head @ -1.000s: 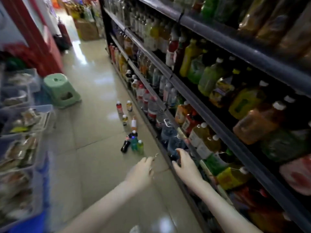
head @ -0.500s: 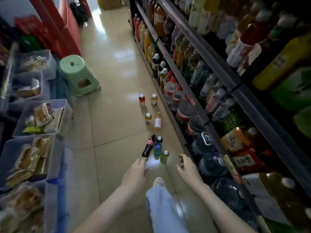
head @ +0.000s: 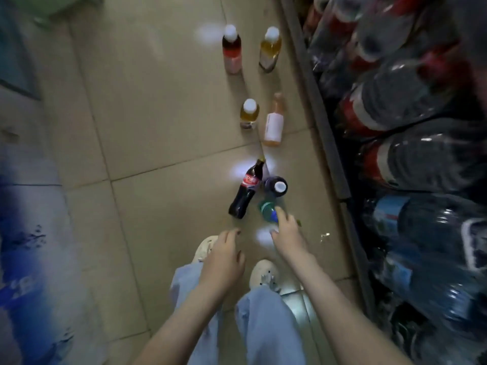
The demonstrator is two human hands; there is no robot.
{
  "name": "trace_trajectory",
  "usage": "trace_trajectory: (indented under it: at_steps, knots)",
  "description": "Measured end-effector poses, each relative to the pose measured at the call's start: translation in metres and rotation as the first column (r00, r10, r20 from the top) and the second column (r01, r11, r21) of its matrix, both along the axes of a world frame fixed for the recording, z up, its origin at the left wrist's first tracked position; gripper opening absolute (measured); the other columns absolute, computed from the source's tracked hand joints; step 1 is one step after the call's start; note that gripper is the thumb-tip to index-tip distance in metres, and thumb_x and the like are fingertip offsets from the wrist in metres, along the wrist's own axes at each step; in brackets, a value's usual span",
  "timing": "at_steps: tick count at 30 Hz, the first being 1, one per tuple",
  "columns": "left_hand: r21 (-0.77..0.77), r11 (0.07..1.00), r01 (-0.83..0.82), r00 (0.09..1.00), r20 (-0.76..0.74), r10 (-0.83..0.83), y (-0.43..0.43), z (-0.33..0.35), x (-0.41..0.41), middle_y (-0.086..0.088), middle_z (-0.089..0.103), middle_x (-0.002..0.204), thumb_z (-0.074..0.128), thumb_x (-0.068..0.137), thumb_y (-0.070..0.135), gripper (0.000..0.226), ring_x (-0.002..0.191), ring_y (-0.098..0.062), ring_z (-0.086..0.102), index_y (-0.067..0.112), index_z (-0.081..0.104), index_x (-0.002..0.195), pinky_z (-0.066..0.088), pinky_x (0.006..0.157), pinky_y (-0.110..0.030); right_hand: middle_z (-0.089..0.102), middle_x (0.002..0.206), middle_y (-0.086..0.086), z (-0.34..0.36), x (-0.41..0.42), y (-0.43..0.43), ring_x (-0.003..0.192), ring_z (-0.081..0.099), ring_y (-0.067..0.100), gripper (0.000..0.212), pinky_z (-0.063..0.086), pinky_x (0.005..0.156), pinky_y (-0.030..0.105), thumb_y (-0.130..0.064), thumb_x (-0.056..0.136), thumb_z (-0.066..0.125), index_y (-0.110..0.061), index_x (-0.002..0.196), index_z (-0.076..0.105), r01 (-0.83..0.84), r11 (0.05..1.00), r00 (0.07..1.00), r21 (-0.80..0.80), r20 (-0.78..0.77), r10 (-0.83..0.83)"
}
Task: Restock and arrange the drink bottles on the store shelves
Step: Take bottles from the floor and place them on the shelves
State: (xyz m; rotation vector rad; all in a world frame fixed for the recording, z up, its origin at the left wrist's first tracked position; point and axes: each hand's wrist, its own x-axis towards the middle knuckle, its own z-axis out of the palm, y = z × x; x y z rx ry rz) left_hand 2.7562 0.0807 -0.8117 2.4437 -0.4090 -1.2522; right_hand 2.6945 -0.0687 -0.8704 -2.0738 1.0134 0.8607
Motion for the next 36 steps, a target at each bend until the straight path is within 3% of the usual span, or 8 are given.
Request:
trace_trajectory:
  at_steps: [5,9,13,16,20,24,30,36]
  knots:
    - [0.022,0.999,0.034,0.999,-0.039,-0.033,0.000,-0.063,0.009,-0.003,0.043,0.140,0.051,0.092,0.009,0.048,0.127,-0.018,0.042,0.012,0.041,0.139,0.032,0.097,-0.023,0.040,0.118,0.017,-0.084,0.012,0.015,0.099,0.056,0.039,0.042,0.039,0.073,0.037,-0.021,0.098,0.049,-0.010,0.137,0.039,-0.020,0.989,1.000,-0.146,-0.003,0.020]
    - [0.023,0.989,0.147,0.988,-0.052,-0.146,0.000,-0.068,0.017,-0.003,0.039,0.143,0.050,0.094,0.010,0.049,0.128,-0.019,0.041,0.012,0.038,0.142,0.034,0.095,-0.025,0.049,0.103,0.026,-0.065,0.011,0.026,0.064,0.057,0.041,0.033,0.039,0.048,0.036,0.000,0.080,0.069,-0.001,0.110,0.056,-0.012,0.982,0.993,-0.188,0.117,0.035]
    - [-0.003,0.946,0.323,0.940,-0.110,-0.322,-0.008,-0.023,0.033,-0.002,0.031,0.150,0.053,0.091,0.012,0.061,0.133,-0.020,0.035,0.013,0.029,0.147,0.031,0.099,-0.025,0.048,0.116,0.017,0.023,0.003,0.031,0.087,0.057,0.037,0.021,0.042,0.070,0.033,-0.011,0.086,0.064,-0.004,0.104,0.054,0.226,0.973,0.955,-0.051,0.210,-0.211]
    - [-0.127,0.847,0.517,0.844,-0.094,-0.529,-0.021,0.045,0.050,-0.011,0.036,0.149,0.064,0.082,0.019,0.073,0.133,-0.029,0.039,0.006,0.032,0.146,0.030,0.108,-0.030,0.046,0.099,0.002,0.129,0.000,0.023,0.081,0.053,0.023,0.020,0.033,0.067,0.022,-0.010,0.080,0.071,-0.007,0.093,0.055,0.426,0.904,0.866,0.030,0.277,-0.417]
    - [-0.249,0.787,0.564,0.799,-0.074,-0.596,-0.044,0.141,0.055,-0.018,0.055,0.132,0.053,0.065,0.045,0.084,0.121,-0.036,0.054,0.002,0.046,0.136,0.041,0.101,-0.046,0.039,0.088,-0.009,0.270,-0.006,0.020,0.074,0.047,-0.006,0.024,0.032,0.067,0.010,-0.005,0.073,0.073,-0.011,0.084,0.053,0.482,0.872,0.803,0.088,0.353,-0.480]
    - [-0.353,0.641,0.681,0.695,0.037,-0.718,-0.084,0.253,0.060,-0.010,0.062,0.114,0.073,0.066,0.038,0.067,0.105,-0.031,0.060,0.010,0.052,0.124,0.044,0.087,-0.034,0.044,0.089,-0.014,0.386,-0.020,0.017,0.081,0.048,-0.014,0.028,0.034,0.074,0.002,-0.004,0.071,0.078,-0.016,0.083,0.056,0.609,0.792,0.678,0.053,0.484,-0.554]
    - [-0.401,0.526,0.751,0.612,0.123,-0.781,-0.117,0.392,0.015,0.002,0.067,0.106,0.079,0.066,0.046,0.066,0.100,-0.022,0.062,0.023,0.050,0.120,0.047,0.080,-0.031,0.055,0.117,-0.011,0.501,-0.088,0.024,0.073,0.056,0.010,0.075,0.048,0.069,0.015,0.002,0.074,0.078,-0.045,0.119,0.040,0.778,0.570,0.327,0.265,0.604,-0.727]
    - [-0.528,0.485,0.697,0.518,-0.097,-0.850,-0.121,0.495,-0.097,0.019,0.069,0.097,0.081,0.057,0.051,0.050,0.092,-0.001,0.064,0.036,0.063,0.101,0.053,0.086,-0.029,0.062,0.123,-0.008,0.550,-0.203,0.081,0.112,0.060,0.013,0.065,0.047,0.101,0.040,-0.009,0.072,0.082,-0.039,0.120,0.049,0.841,0.386,0.133,0.379,0.547,-0.827]
